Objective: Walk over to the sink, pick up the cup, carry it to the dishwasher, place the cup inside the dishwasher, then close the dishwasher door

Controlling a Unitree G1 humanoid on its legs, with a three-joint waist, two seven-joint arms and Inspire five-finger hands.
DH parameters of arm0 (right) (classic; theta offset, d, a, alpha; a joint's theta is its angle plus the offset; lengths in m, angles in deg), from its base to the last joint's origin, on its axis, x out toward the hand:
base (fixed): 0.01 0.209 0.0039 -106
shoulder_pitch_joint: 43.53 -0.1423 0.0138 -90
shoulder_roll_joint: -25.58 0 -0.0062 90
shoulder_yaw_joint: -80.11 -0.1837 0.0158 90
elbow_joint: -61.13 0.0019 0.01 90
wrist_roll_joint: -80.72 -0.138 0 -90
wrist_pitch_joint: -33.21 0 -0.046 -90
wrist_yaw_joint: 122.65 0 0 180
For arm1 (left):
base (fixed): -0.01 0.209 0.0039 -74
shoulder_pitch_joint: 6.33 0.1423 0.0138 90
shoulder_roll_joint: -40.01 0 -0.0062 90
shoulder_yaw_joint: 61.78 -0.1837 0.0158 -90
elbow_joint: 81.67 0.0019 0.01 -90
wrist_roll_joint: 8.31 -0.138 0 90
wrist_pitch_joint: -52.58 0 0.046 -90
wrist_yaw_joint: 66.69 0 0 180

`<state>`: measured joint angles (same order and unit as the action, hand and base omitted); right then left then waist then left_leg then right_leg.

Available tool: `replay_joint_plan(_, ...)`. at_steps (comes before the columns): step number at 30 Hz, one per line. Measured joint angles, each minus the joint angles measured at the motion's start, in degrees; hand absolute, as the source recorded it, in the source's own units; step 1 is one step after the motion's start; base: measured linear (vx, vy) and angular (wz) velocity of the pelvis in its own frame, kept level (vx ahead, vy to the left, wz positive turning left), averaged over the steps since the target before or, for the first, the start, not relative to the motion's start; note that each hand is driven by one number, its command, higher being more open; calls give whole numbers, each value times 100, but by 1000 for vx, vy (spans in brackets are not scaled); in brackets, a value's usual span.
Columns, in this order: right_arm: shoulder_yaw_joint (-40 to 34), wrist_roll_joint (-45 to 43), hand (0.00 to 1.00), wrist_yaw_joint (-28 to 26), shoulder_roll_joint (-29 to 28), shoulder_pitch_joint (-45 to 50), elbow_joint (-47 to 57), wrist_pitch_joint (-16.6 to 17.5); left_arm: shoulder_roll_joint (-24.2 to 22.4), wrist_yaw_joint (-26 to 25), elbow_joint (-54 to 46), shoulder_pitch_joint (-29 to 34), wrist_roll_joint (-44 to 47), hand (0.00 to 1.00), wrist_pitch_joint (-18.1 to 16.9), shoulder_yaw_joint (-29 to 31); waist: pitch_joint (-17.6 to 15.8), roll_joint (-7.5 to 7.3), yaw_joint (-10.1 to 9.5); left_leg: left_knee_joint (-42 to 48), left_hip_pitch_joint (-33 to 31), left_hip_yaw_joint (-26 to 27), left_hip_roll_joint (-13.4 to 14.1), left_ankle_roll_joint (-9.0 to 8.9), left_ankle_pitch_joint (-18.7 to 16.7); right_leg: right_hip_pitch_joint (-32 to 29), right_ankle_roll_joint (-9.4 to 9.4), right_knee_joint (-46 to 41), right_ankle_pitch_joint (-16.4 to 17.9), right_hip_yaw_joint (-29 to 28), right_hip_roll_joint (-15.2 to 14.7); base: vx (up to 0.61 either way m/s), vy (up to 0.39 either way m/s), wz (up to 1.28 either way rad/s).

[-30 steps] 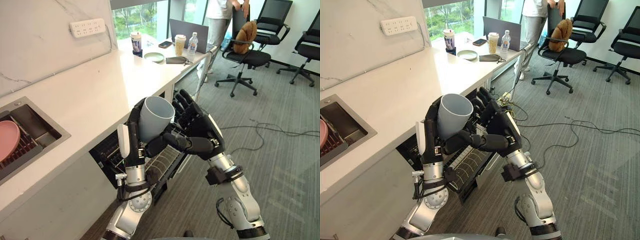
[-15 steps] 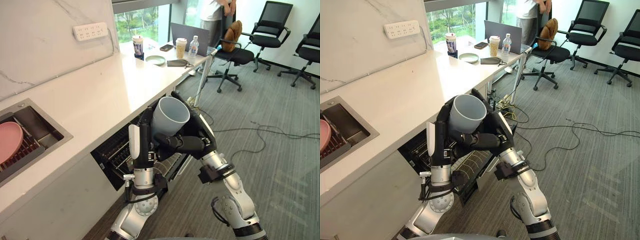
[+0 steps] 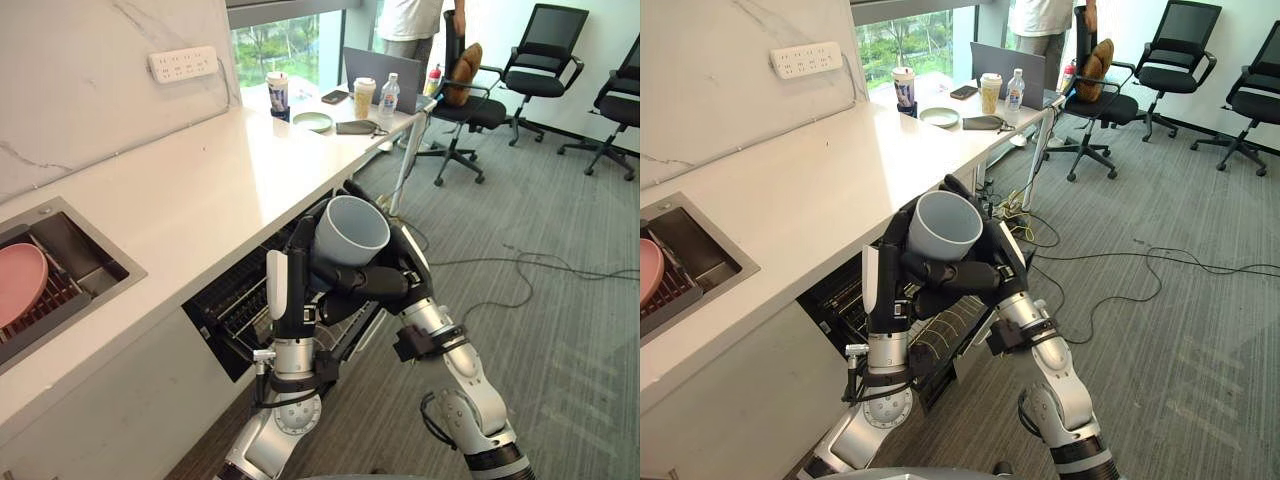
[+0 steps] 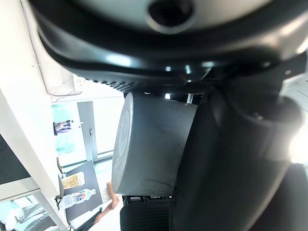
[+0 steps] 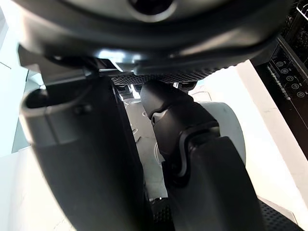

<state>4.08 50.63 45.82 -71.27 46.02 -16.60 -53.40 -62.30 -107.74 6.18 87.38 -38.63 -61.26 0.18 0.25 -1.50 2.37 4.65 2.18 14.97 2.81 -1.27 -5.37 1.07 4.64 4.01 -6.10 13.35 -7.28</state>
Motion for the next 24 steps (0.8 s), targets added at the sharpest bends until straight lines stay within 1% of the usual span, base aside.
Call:
replay_joint_plan(4, -11, 138, 0, 121, 69, -46, -18, -2, 4, 1, -6, 1, 4, 0, -8, -19, 71, -1, -3, -42, 9, -16, -11, 4, 23, 2, 0, 5, 0, 18, -6, -7, -5, 2)
replay_joint_plan(17, 4, 280, 0, 203, 117, -128, -20, -3, 16, -16, -5, 3, 236, 0, -7, -67, 74, -2, -1, -214, 72, -14, -21, -9, 124, -8, 0, 8, 0, 19, 5, -20, -8, 0)
replay_joint_plan(18, 4, 280, 0, 205, 117, -129, -20, -3, 16, -16, -5, 3, 239, 100, -7, -67, 74, -2, -1, -216, 72, -14, -21, -9, 124, -8, 0, 9, 0, 20, 5, 0, 0, 0)
replay_joint_plan(21, 3, 275, 0, 237, 110, -133, -22, -4, 23, 14, -6, 3, 253, 100, -6, -82, 74, -2, -2, -224, 75, -14, -21, -8, 125, -8, 0, 9, 0, 20, 4, 0, 0, 0)
replay_joint_plan(24, -4, 271, 0, 282, 104, -136, -75, -5, 40, 115, -6, 6, 516, 100, 6, -185, 75, -3, -5, -233, 82, -14, -20, -7, 128, -5, 0, 9, 0, 19, 3, 0, 0, 0)
